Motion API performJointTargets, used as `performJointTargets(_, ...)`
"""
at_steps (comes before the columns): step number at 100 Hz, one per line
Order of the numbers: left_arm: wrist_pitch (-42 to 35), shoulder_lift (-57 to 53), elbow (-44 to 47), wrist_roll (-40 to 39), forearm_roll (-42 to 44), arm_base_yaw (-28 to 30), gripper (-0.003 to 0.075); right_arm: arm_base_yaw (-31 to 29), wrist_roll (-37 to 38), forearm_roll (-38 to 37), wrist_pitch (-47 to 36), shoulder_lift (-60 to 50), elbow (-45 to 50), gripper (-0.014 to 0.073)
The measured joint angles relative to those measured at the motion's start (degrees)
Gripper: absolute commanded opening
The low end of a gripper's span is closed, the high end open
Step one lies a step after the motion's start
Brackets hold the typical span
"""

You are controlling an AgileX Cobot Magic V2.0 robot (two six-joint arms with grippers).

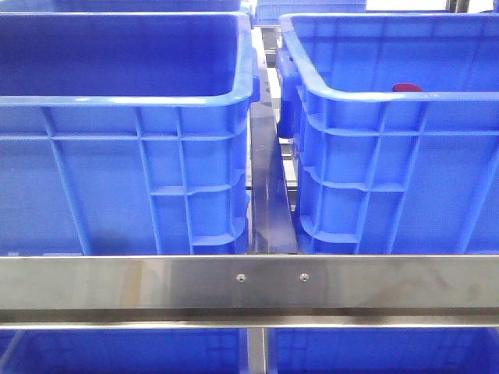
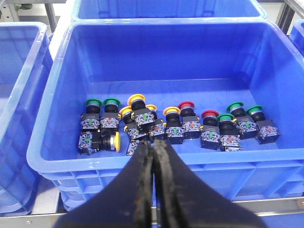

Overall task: Pick red and yellow buttons and place in box
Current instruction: 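Lower the red button into the bin and open the right gripper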

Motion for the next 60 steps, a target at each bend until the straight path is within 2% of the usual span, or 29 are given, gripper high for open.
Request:
performJointTargets(15,0.00,0.00,0.00,0.00,0.00,0.00,-0.0019,0.00,0.00,0.00,-2.34,-5.92,3.46,0.0318)
performJointTargets(41,0.00,0.00,0.00,0.00,0.00,0.00,-0.0019,0.00,0.00,0.00,-3.11,-8.74,7.50,-0.0053)
performJointTargets(44,0.00,0.00,0.00,0.00,0.00,0.00,-0.0019,0.00,0.00,0.00,-3.11,-8.74,7.77,-0.0074)
performJointTargets(60,0.00,0.00,0.00,0.00,0.00,0.00,-0.0016,0.00,0.00,0.00,-3.00,-8.74,7.88,-0.0067)
